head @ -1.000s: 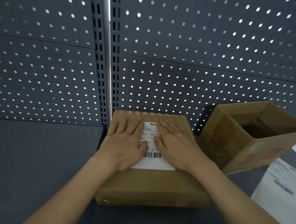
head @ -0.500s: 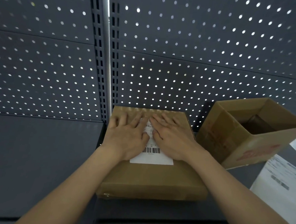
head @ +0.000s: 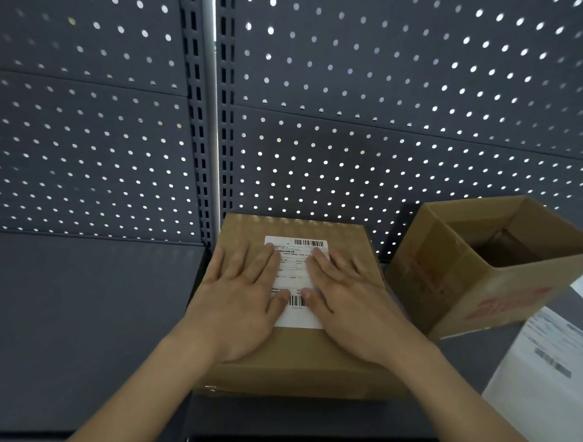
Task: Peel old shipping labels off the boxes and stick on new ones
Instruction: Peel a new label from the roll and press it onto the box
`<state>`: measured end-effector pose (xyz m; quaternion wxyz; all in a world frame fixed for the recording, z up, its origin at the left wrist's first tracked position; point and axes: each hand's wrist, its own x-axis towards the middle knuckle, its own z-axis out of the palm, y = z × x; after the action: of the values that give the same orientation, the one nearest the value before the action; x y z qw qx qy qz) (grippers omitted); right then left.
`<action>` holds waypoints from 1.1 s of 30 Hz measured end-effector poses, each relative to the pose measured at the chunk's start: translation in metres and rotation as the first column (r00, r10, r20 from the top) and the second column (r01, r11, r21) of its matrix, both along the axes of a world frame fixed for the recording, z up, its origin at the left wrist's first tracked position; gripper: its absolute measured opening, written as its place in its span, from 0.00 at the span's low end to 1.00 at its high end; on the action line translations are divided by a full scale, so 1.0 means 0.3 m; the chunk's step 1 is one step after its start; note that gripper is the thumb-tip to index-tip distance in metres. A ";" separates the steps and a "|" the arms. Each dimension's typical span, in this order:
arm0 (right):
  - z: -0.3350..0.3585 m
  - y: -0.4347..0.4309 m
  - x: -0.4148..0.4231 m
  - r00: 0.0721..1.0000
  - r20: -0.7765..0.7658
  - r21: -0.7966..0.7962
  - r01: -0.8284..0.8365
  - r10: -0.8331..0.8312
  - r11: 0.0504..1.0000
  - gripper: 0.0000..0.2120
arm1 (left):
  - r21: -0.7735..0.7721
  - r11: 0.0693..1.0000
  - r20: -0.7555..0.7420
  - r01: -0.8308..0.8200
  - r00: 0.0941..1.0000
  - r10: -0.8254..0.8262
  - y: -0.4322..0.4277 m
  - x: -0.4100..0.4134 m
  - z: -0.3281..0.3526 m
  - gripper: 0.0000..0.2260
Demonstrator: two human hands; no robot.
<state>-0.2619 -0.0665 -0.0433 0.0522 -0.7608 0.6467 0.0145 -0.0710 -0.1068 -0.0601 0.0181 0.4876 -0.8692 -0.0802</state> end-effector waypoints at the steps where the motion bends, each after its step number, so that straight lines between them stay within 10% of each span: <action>1: -0.003 0.001 -0.001 1.000 0.012 -0.005 0.006 -0.006 1.000 0.30 | 0.001 1.000 0.000 -0.003 1.000 0.003 -0.002 -0.002 -0.003 0.39; 8: 0.040 0.070 -0.002 0.926 0.361 -0.255 0.213 -0.112 0.943 0.21 | -0.102 0.992 -0.341 -0.077 0.939 0.038 0.014 0.052 0.039 0.25; 12: 0.034 0.134 -0.054 0.844 0.397 -0.191 0.461 -0.361 0.867 0.29 | 0.247 0.924 -0.481 -0.291 0.792 0.377 0.046 0.133 0.057 0.19; 15: 0.014 0.134 -0.066 0.645 0.536 0.128 0.575 -0.544 0.808 0.37 | 0.520 0.830 -0.598 -0.200 0.609 0.521 0.063 0.142 0.038 0.03; 21: -0.016 0.148 -0.063 0.231 0.827 0.297 0.595 -0.513 0.747 0.20 | 0.692 0.722 -0.680 -0.006 0.332 0.654 0.083 0.141 -0.011 0.08; 33: -0.011 0.440 -0.006 0.151 0.919 0.196 0.625 -0.364 0.755 0.10 | 0.620 0.784 -0.741 0.034 0.355 0.571 0.269 0.183 0.005 0.07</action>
<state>-0.2638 0.0654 -0.0465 0.3188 -0.3712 0.7080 -0.5091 -0.0161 -0.0262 -0.0586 0.3619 0.4899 -0.5561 -0.5655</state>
